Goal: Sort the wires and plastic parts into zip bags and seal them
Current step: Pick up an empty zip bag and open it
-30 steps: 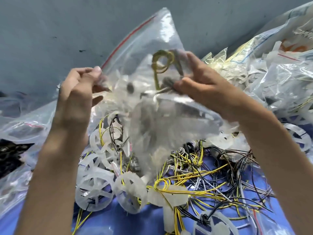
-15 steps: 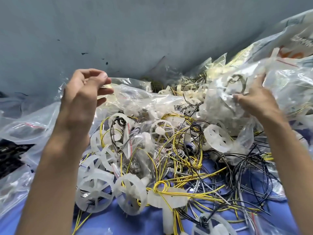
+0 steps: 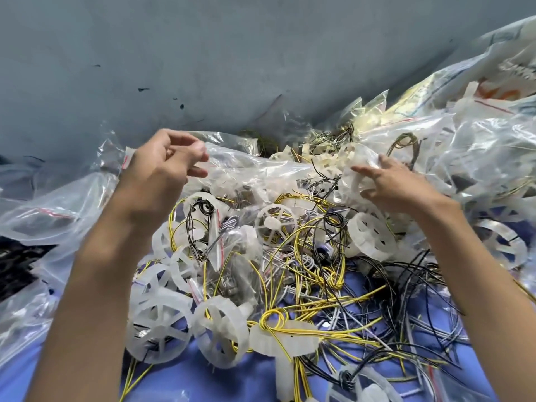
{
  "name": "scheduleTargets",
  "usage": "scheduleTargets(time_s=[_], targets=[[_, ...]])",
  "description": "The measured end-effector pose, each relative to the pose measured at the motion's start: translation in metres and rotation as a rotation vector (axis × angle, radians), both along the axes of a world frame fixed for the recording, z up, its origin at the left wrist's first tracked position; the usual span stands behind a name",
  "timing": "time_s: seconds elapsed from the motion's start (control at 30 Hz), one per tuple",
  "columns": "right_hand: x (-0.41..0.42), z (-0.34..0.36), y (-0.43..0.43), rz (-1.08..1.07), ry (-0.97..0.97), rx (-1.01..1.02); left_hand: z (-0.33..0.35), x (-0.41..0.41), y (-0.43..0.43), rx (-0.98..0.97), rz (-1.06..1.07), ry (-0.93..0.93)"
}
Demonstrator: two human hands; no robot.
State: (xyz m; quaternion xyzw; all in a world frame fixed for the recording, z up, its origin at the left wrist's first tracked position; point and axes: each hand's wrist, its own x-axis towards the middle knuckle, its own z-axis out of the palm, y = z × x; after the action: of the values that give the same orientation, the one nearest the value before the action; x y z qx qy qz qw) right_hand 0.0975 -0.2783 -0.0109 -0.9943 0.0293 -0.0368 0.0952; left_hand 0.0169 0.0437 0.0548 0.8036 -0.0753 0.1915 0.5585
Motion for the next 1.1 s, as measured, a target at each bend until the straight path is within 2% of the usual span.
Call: scheduleTargets(time_s=[0.07,0.17,0.3,0.43,0.5,0.67,0.8,0.97,1.1], targets=[[-0.001,0.004,0.000,0.015,0.029,0.022,-0.004,0.002,0.006,0.136,0.001,0.051],[-0.007,0.010,0.002,0.027,0.069,0.017,-0.008,0.008,0.019,0.280,0.113,0.081],[-0.014,0.028,0.010,0.092,0.049,-0.019,-0.011,0.010,0.029,0.332,0.156,0.130],[-0.023,0.029,0.010,0.130,0.221,-0.102,-0.020,0.016,0.028,0.407,0.069,0.235],[-0.027,0.031,0.010,0.133,0.232,-0.070,-0.024,0.017,0.026,0.456,0.046,0.277],[-0.048,0.058,0.009,0.183,0.206,-0.029,-0.029,0.027,0.011,0.563,0.109,0.205],[-0.065,0.074,0.009,0.264,0.206,0.025,-0.036,0.049,-0.023,0.655,-0.018,0.183],[-0.079,0.089,0.014,0.358,0.229,0.123,-0.031,0.095,-0.060,0.781,-0.024,0.034],[-0.085,0.092,0.015,0.376,0.227,0.114,-0.049,0.124,-0.083,0.959,-0.098,0.134]])
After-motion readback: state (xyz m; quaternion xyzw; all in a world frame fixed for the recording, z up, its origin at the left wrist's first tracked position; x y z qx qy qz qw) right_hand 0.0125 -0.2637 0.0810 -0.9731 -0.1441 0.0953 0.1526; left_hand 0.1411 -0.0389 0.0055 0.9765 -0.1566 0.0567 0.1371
